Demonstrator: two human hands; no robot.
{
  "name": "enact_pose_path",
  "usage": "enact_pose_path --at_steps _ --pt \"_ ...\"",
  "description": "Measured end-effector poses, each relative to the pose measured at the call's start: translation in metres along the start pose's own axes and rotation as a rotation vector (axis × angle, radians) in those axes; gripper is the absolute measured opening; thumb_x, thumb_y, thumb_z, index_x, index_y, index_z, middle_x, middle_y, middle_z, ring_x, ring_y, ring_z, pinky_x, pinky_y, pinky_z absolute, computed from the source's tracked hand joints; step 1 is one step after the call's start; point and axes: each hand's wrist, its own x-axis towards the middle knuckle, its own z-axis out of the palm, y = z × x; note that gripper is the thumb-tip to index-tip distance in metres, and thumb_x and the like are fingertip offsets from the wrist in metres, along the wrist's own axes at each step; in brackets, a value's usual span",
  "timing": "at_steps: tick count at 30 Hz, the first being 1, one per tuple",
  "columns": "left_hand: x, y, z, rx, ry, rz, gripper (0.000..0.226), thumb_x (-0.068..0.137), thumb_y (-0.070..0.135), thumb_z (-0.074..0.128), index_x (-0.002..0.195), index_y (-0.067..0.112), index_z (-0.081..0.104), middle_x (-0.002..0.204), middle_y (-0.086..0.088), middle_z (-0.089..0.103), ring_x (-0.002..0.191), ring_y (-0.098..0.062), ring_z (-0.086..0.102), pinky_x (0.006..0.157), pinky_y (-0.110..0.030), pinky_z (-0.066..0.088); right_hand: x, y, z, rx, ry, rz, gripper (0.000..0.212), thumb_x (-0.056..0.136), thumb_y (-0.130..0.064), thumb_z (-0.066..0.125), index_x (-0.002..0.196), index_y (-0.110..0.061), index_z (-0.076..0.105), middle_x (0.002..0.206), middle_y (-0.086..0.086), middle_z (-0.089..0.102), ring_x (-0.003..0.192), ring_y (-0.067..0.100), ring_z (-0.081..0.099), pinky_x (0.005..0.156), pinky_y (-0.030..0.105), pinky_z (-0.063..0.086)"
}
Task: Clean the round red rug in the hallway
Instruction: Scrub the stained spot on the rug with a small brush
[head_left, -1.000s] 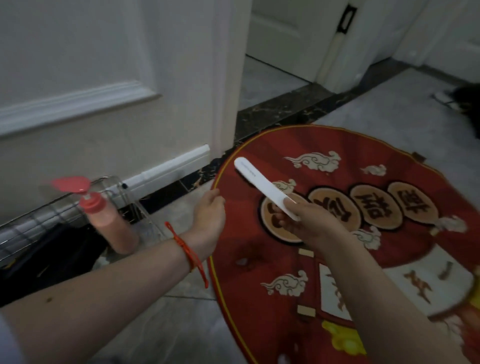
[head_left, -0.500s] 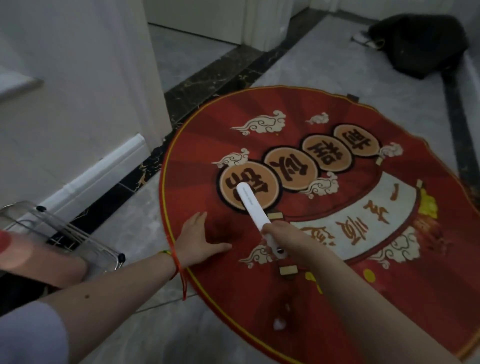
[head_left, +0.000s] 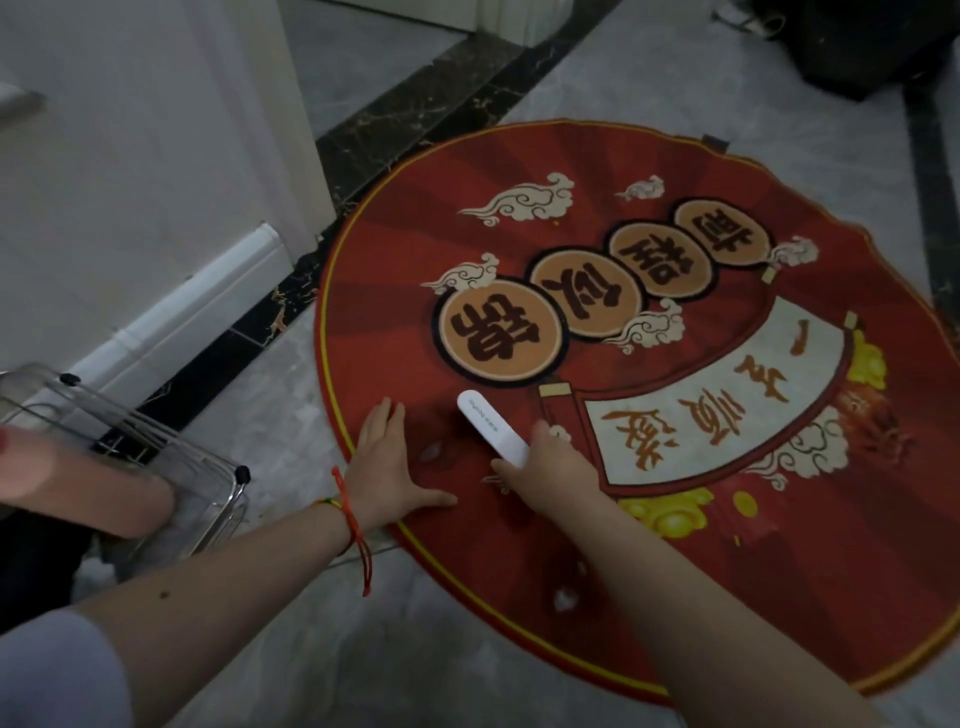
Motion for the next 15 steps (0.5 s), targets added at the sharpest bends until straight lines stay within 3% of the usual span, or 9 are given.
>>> enact_pose_path --at_steps 2,5,15 --pt "0.000 -0.001 -0.001 0.000 -0.007 0.004 0.139 0.053 0.062 0.082 0.151 0.006 0.001 0.159 -0.009 -0.004 0.146 -0.023 -0.004 0.117 -0.033 0.005 -0.001 -0.006 -0.005 0.004 0.044 -0.171 0.051 0.095 -0.038 0.050 0.139 -0.020 0.031 0.122 0.010 0.053 0.108 0.028 0.055 0.077 0.035 0.043" --pt "0.001 -0.003 -0.002 -0.009 -0.027 0.008 0.139 0.053 0.063 0.081 0.151 0.006 0.000 0.159 -0.009 -0.006 0.146 -0.023 -0.005 0.117 -0.034 0.005 0.000 -0.012 -0.006 -0.011 0.138 -0.326 0.055 0.098 -0.041 0.042 0.148 -0.038 0.018 0.120 0.008 0.054 0.101 0.028 0.058 0.075 0.035 0.042" --pt "0.007 -0.017 -0.015 0.035 -0.111 0.001 0.146 0.048 0.059 0.085 0.151 0.011 -0.006 0.157 -0.010 -0.019 0.145 -0.025 -0.017 0.118 -0.037 0.002 -0.003 -0.032 0.025 0.075 0.139 -0.146 0.052 0.102 -0.033 0.030 0.150 -0.038 0.011 0.121 0.013 0.049 0.097 0.031 0.057 0.074 0.034 0.041"
